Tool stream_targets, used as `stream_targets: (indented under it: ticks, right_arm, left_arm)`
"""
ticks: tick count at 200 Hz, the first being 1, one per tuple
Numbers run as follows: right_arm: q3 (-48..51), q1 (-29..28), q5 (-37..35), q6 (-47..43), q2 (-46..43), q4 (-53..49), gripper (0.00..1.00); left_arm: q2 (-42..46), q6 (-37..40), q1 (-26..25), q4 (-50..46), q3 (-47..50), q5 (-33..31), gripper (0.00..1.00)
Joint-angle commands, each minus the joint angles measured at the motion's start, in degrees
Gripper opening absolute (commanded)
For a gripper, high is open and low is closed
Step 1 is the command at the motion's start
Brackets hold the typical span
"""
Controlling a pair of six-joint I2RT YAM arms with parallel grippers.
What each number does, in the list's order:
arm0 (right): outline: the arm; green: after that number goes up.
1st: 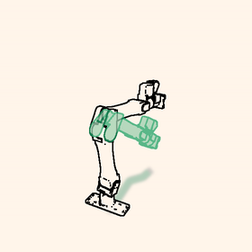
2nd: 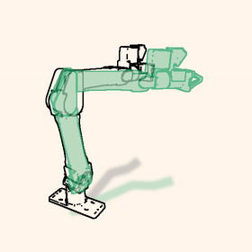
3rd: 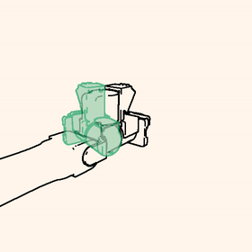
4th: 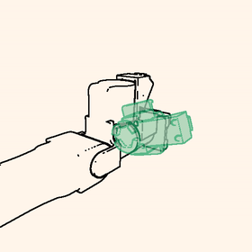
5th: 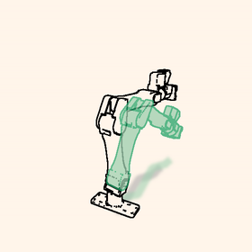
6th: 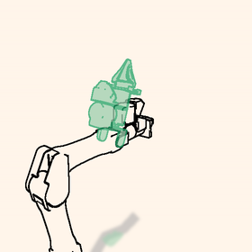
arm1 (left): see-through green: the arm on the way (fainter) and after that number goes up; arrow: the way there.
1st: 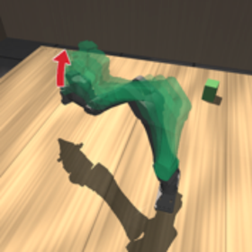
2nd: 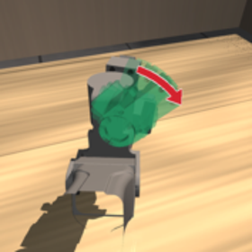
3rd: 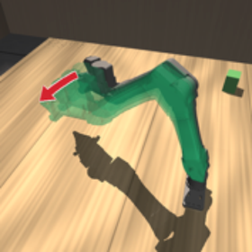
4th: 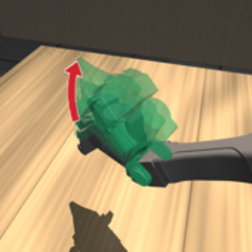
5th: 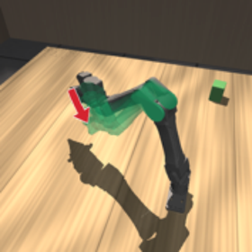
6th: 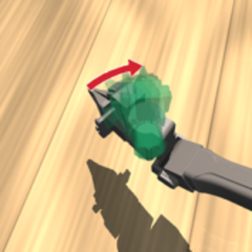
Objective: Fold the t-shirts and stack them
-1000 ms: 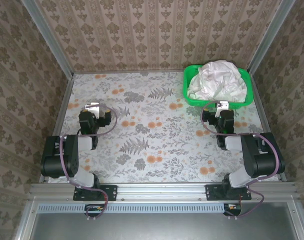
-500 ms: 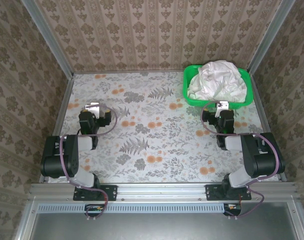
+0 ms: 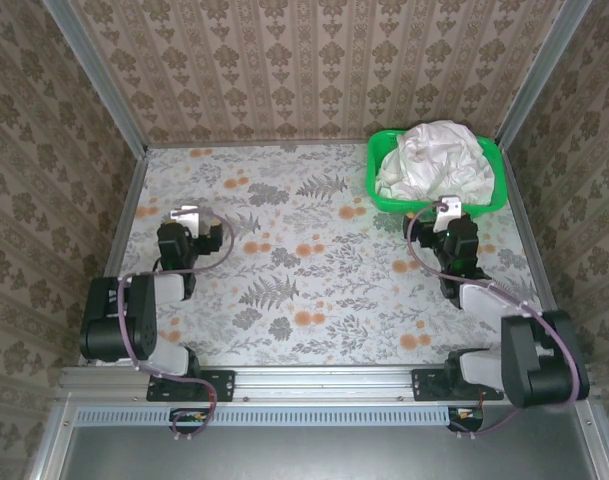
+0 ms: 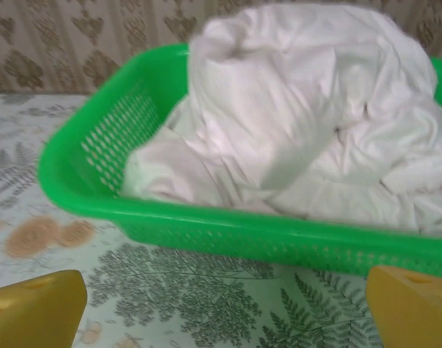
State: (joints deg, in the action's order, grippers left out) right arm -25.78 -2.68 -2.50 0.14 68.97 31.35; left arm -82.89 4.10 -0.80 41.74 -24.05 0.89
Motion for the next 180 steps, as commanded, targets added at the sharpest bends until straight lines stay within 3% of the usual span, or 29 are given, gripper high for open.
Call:
stream_targets:
  ticks: [1, 29, 69, 119, 165, 180]
  right_arm:
    - [-8.8, -0.2, 2.4, 0.2, -4.2, -18.6, 1.00]
    - [-23.7, 1.6, 1.5, 5.7, -0.6, -34.4, 1.00]
    - [-42.9, 3.4, -2.9, 10.7, 12.6, -45.7, 1.00]
    - [-56.3, 4.0, -4.8, 14.7, 28.3, -49.5, 1.00]
    - [-60.5, 4.1, -3.2, 18.7, 38.9, -49.3, 1.00]
    - [-61.9, 4.1, -2.8, 19.7, 41.7, -50.2, 0.93]
  left_arm:
    - [8.1, 1.3, -0.6, -12.3, -4.0, 1.0, 1.00]
    - [14.8, 6.6, -2.3, -27.0, -10.7, 4.6, 1.00]
    - [14.8, 6.9, -11.2, -32.1, -17.3, 7.1, 1.00]
    - [7.5, 4.4, -28.2, -24.9, -22.7, 6.8, 1.00]
    - [2.3, 0.5, -36.1, -18.7, -25.3, 8.0, 1.00]
    - [1.6, 0.7, -37.9, -17.8, -25.5, 9.2, 1.00]
